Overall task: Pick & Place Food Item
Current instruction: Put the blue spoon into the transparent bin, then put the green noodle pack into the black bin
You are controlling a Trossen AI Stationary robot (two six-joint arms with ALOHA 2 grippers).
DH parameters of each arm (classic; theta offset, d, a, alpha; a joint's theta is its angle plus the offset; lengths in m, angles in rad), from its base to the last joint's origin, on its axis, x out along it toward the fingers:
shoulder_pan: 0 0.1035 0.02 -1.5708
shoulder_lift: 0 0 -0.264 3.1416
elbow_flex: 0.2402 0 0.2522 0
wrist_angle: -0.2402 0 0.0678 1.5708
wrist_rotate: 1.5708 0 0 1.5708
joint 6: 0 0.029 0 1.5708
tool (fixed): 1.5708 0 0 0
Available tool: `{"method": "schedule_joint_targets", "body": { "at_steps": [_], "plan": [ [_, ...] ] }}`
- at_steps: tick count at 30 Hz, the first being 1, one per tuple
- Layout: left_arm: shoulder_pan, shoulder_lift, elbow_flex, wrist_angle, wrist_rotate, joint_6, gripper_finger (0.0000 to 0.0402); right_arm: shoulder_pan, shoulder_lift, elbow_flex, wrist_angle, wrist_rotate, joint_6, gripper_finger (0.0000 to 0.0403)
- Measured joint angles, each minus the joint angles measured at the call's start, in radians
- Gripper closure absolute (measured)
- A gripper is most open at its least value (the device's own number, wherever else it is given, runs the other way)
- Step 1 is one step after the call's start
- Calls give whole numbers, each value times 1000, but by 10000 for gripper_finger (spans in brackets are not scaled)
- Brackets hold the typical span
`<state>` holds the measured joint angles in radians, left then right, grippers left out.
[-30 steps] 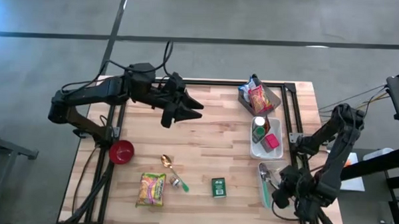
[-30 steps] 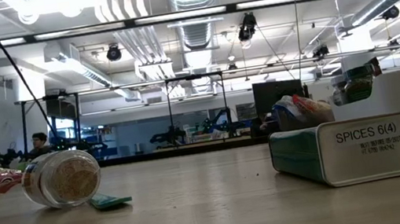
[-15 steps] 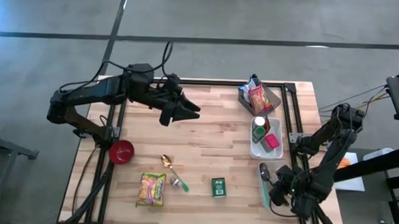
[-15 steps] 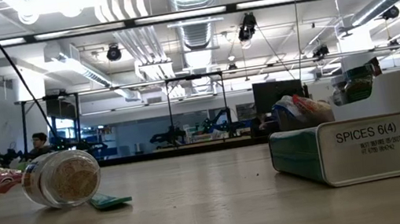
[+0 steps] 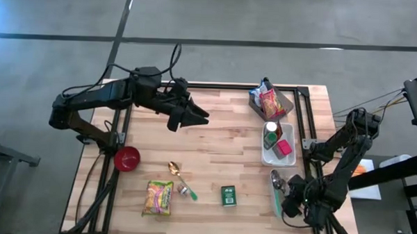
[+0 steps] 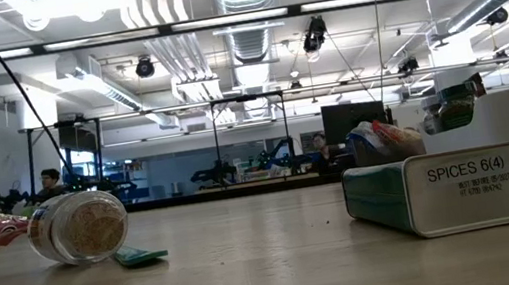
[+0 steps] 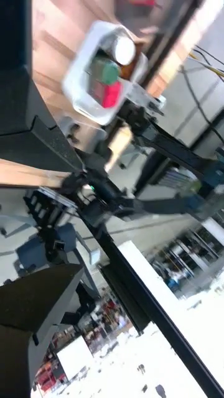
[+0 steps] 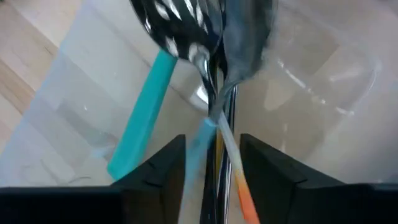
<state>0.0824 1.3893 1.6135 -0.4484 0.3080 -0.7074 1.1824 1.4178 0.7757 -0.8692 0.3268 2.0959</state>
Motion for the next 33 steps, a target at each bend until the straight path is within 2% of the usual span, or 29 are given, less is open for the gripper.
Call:
{"method": "schedule_joint_targets", "body": {
  "at_steps": [7,12,19,21,23,25,28,33],
  "plan": [
    [0,0,0,-220,-17,2,146,0,-2,28,42,-16,-9,179],
    [-1,0,-35,-404,-30,11,146,0,-2,89,27,-13,-15,137],
    [-27,1,-168,-629,-31,94,146,-1,-2,229,-110,21,-31,111],
    [-29,1,-220,-698,-52,44,146,-4,-2,280,-177,62,-23,110],
    [-28,1,-281,-758,-94,-79,146,-12,-2,332,-252,96,-23,110],
    [-29,1,-349,-776,-125,-148,146,-24,-2,378,-324,118,-24,110],
    [-57,-1,-442,-737,-133,-142,147,-55,-2,428,-409,160,-25,110],
    [-140,-1,-586,-514,-89,-135,147,-140,-3,467,-448,226,-89,110]
  ]
}}
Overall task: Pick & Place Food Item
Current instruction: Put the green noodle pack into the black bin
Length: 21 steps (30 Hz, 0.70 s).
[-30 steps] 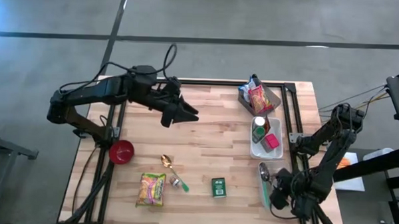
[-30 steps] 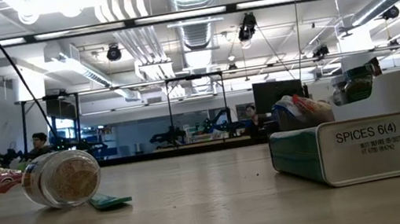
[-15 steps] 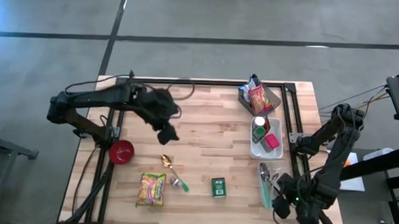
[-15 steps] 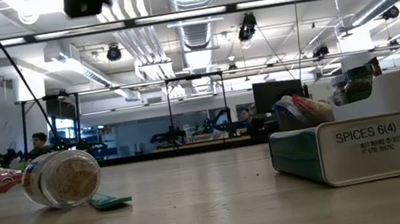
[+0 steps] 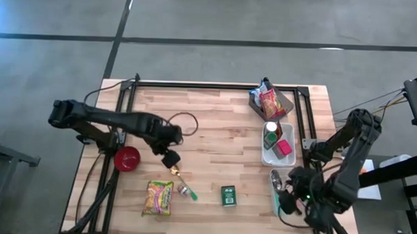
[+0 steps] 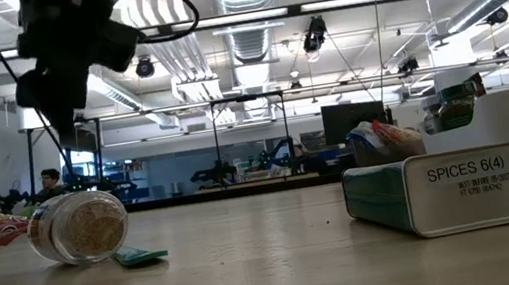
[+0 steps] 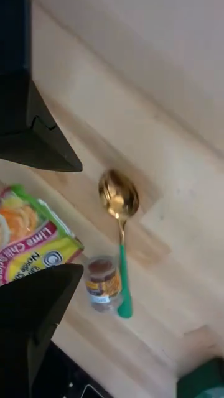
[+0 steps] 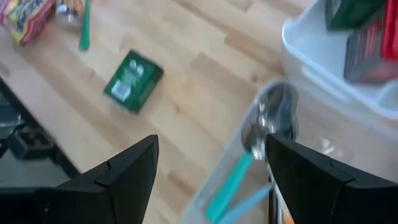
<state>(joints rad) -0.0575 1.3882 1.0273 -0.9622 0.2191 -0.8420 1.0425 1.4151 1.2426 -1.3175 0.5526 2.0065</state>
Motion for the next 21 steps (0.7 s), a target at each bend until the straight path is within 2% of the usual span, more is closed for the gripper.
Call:
{"method": "schedule_joint_targets", "body": {
  "at_steps": [5,11,16,21],
  "plan": [
    [-69,4,-83,105,26,-71,147,-122,0,24,1,1,-146,110],
    [-177,4,-94,145,116,58,147,-243,0,43,31,1,-355,109],
    [-263,9,-111,217,86,115,147,-306,0,43,75,0,-473,109],
    [-273,23,-186,366,63,103,147,-335,0,41,103,-3,-522,109]
  ]
}}
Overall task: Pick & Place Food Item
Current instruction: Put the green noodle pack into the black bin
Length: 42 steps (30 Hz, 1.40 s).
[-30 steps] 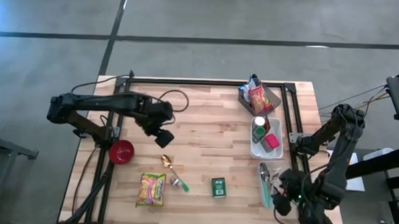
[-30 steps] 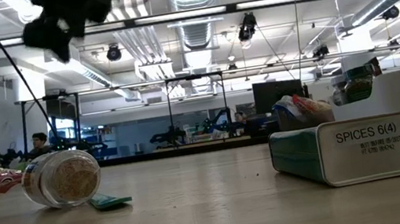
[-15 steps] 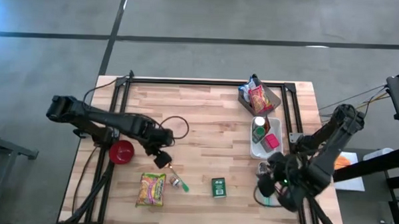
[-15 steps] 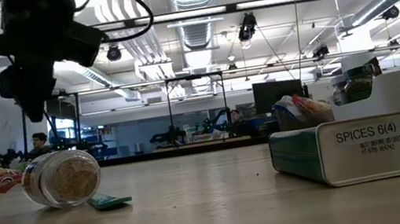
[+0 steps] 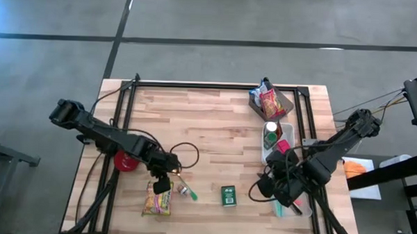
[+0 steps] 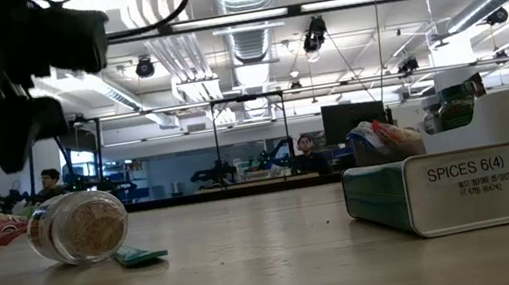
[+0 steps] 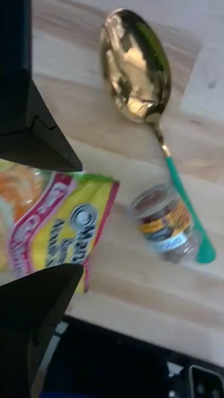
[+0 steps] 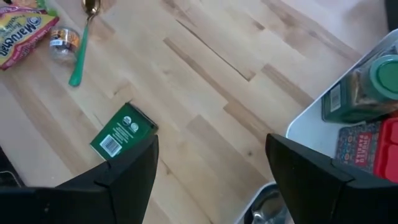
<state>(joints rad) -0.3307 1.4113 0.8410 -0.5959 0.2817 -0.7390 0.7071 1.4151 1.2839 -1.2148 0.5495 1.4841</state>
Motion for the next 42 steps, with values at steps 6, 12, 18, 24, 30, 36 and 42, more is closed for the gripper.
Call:
{"method": "schedule_joint_targets", "body": {
  "at_steps": [6,12,18,24,30,36,42],
  "plan": [
    [6,1,-125,145,26,-112,147,-5,0,7,2,-5,0,109],
    [6,1,-180,193,17,-186,147,-5,0,18,2,-8,5,109],
    [4,2,-196,283,-34,-197,147,-5,0,18,5,-8,6,109],
    [2,51,-196,322,-28,-195,146,-5,0,18,7,-8,5,109],
    [-4,86,-197,370,4,-190,146,-5,0,18,9,-8,0,109],
    [-31,111,-197,374,7,-148,172,-5,0,18,8,-8,-12,109],
    [-33,125,-197,388,7,-151,258,-5,0,18,8,-8,-21,109]
  ]
}}
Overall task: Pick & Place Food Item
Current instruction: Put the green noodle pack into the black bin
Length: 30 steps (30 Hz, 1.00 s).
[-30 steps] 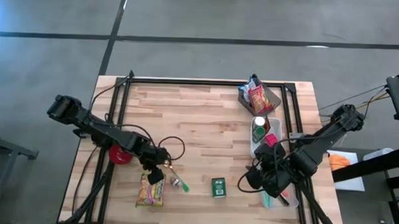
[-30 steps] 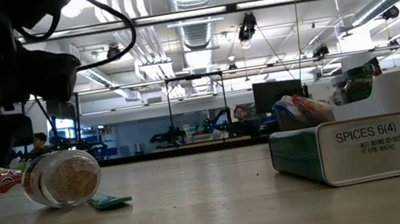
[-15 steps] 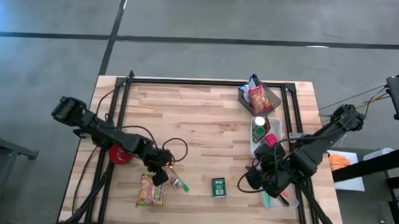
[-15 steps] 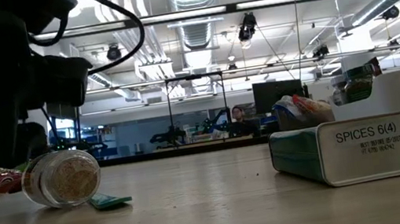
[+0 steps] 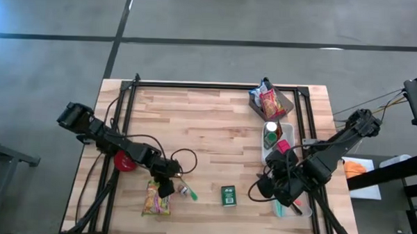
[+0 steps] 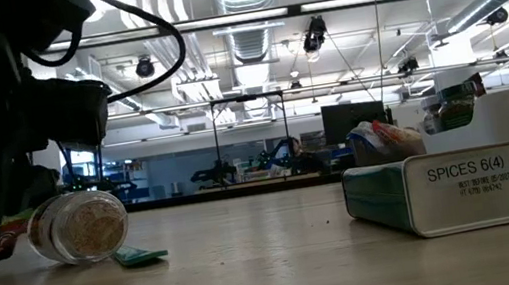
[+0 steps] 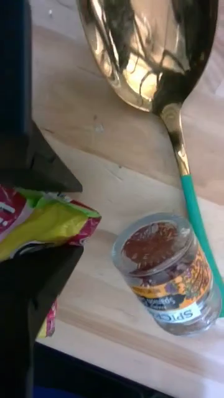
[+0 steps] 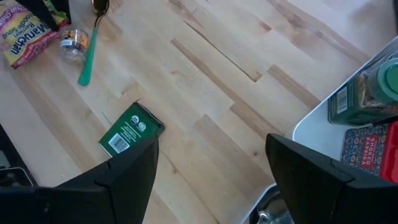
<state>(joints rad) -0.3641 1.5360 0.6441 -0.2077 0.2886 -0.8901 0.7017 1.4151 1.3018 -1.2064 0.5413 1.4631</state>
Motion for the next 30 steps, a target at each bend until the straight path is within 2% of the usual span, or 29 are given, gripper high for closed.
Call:
{"method": "schedule_joint_targets", "body": {
  "at_steps": [7,9,15,21,25,30],
  "plan": [
    [0,0,0,2,0,-1,372,0,0,0,0,0,-1,109],
    [0,0,0,2,0,-9,393,0,0,0,1,0,-1,109],
    [0,-9,16,1,33,-70,400,0,0,0,15,0,-1,109],
    [-1,-89,86,-5,35,-106,401,-32,0,0,114,0,-42,109],
    [-1,-160,140,-7,-4,-95,401,-66,0,0,245,1,-195,109],
    [-1,-241,233,-5,-11,3,401,-135,0,0,464,-27,-512,109]
  ]
}}
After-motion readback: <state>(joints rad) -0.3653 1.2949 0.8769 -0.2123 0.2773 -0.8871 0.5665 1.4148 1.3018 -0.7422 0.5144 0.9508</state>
